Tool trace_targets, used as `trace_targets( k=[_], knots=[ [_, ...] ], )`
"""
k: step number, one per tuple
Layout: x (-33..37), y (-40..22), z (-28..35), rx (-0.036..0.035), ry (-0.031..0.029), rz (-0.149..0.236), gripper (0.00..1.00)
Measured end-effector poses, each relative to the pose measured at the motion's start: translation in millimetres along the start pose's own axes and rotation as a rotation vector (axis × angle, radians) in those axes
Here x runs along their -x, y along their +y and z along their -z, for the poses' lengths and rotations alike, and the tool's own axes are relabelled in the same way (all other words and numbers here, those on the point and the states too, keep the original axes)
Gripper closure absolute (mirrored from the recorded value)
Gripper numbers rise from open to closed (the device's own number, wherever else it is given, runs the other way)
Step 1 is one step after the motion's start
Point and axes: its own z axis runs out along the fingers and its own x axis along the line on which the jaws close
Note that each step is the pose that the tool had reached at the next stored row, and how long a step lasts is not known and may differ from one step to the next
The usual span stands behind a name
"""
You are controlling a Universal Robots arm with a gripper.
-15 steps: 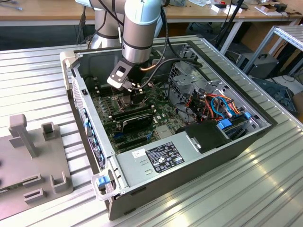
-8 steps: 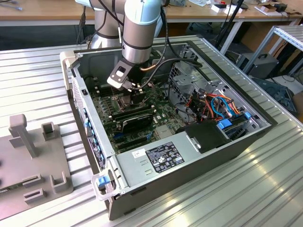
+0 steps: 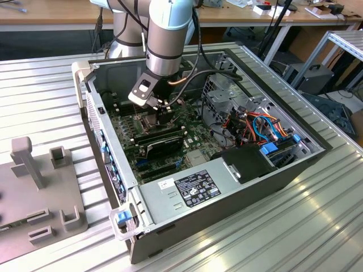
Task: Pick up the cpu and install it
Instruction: 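Place the cpu into insertion slot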
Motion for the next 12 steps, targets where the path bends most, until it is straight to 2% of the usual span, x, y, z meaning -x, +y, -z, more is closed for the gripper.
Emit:
trace_targets(
  k=[2,4,5,6,12],
  knots=[
    [0.0,0.0,-0.1,0.0003,0.0,0.0,0.45],
    [-0.1,0.1,-0.1,0.0001,0.0,0.0,0.33],
    [0.0,0.0,0.0,0.0,-0.0004,0.0,0.33],
    [0.0,0.0,0.1,0.0,-0.0005,0.0,0.27],
    [0.0,0.1,2.4,0.0,-0.0005,0.0,0.27]
  ],
)
